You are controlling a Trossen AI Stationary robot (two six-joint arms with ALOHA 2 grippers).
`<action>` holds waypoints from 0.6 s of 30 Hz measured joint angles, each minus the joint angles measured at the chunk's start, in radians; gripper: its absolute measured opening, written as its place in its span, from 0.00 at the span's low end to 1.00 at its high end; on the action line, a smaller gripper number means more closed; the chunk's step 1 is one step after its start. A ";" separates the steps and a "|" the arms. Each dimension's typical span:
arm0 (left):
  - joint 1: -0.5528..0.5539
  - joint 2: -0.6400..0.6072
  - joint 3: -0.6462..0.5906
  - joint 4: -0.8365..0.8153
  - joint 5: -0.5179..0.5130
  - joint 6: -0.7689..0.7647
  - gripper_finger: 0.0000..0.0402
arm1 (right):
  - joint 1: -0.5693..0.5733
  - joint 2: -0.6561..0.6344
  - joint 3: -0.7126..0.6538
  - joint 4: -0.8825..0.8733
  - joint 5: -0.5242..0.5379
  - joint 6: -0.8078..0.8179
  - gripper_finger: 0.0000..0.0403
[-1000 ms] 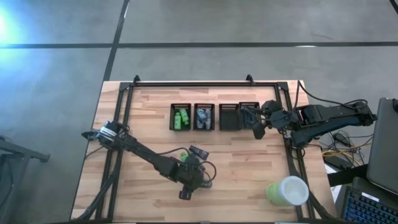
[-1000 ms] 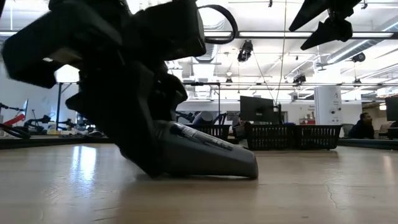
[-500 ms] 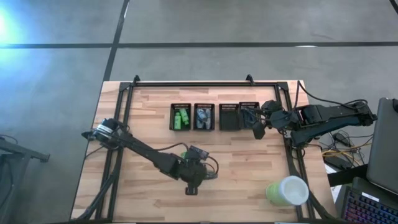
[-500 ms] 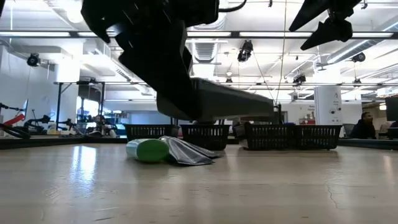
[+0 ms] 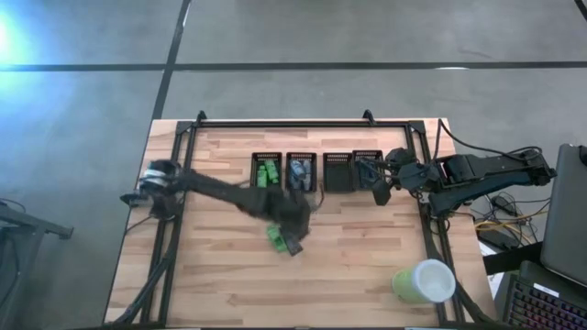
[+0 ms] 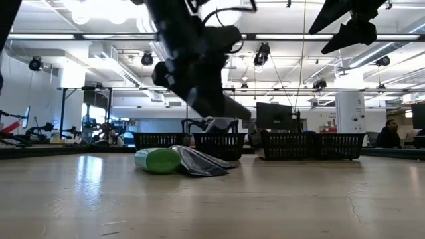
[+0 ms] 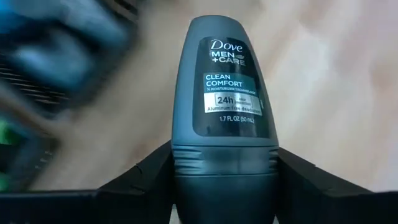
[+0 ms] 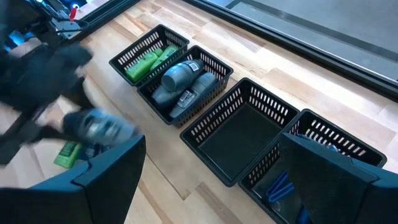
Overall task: Pick & Place Travel size toiletries
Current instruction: Put the roll-on into the center left black basket
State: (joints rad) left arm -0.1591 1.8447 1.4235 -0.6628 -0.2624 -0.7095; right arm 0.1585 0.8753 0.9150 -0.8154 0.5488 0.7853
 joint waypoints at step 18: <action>0.262 -0.022 0.013 0.440 -0.069 -0.459 0.52 | 0.000 0.000 -0.007 -0.019 0.001 0.000 0.90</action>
State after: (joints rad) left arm 0.1031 1.8229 1.4364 -0.2224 -0.3318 -1.1681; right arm 0.1586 0.8753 0.9075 -0.8344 0.5495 0.7856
